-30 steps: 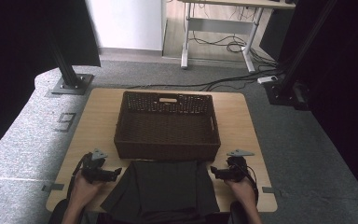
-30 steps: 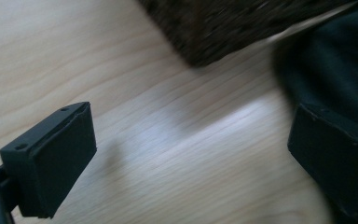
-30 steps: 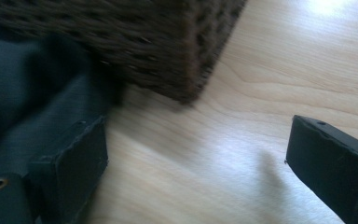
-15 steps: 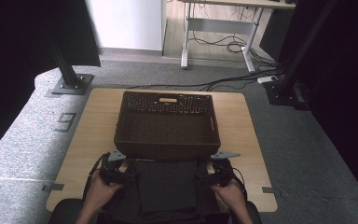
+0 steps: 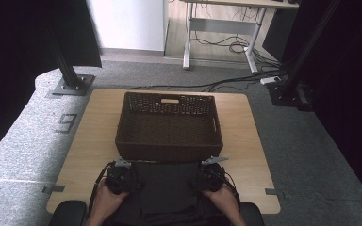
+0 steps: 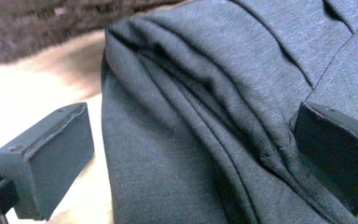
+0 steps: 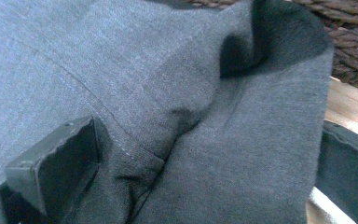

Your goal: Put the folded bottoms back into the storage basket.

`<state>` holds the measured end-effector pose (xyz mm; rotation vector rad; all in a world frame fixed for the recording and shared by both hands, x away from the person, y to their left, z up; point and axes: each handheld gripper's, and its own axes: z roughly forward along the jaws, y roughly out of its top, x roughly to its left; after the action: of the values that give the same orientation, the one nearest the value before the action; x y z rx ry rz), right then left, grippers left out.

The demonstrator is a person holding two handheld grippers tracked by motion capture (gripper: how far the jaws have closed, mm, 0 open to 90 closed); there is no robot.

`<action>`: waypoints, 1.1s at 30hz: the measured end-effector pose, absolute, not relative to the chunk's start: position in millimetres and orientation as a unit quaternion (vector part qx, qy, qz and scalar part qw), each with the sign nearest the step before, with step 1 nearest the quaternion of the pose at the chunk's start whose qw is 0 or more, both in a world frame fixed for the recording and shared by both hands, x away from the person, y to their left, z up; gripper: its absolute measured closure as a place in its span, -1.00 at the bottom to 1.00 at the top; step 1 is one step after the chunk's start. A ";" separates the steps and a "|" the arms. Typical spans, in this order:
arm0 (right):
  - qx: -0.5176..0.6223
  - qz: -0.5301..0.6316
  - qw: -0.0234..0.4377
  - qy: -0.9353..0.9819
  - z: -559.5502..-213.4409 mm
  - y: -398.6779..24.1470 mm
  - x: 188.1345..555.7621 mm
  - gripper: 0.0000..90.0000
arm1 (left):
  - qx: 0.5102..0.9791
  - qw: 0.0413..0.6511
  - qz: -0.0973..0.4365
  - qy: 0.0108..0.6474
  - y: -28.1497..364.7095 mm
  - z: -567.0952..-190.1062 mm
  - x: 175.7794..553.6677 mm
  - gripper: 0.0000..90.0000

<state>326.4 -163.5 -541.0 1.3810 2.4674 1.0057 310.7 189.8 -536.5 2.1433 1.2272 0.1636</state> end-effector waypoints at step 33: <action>0.396 0.376 -0.015 0.838 -529.8 -146.7 314.4 0.54 | 0.824 0.392 -0.022 0.409 171.2 -536.8 301.7 0.41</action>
<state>314.4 -146.7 -529.8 1.2550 2.6586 1.1919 301.7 171.2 -536.8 2.0915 1.0394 -0.0550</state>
